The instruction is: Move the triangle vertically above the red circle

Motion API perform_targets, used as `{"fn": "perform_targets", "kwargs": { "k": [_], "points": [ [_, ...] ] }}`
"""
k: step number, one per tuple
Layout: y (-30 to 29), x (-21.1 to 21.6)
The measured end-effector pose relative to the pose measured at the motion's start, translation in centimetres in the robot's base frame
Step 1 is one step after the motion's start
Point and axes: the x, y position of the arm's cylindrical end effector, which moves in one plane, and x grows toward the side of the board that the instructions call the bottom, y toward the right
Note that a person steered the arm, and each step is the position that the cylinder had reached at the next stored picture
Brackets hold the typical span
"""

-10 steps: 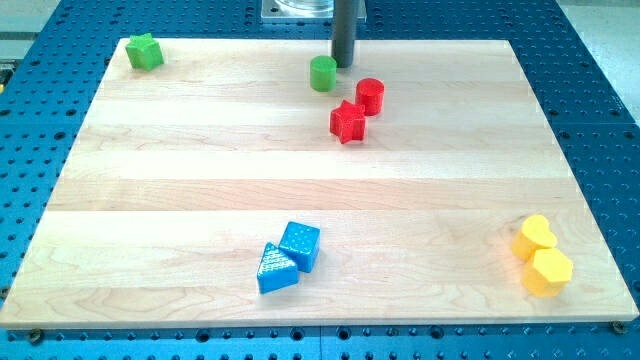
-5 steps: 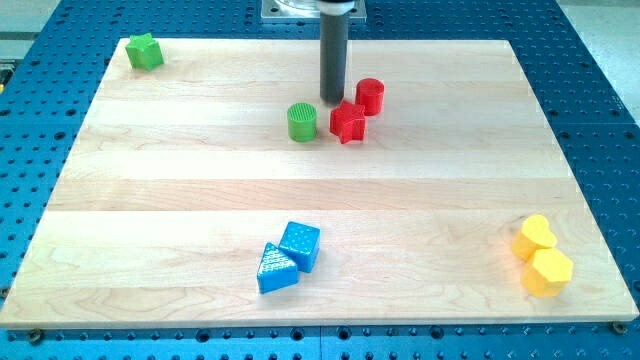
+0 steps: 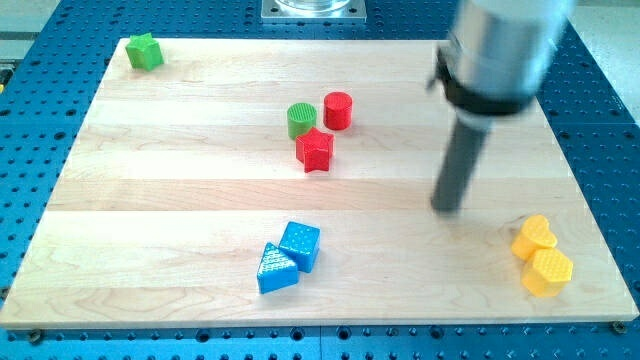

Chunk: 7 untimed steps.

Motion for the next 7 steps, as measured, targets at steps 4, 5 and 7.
{"fn": "perform_targets", "kwargs": {
  "k": [4, 5, 7],
  "points": [
    [-23.6, 3.7],
    [-27.9, -1.4],
    [-32.3, -8.1]
  ]
}}
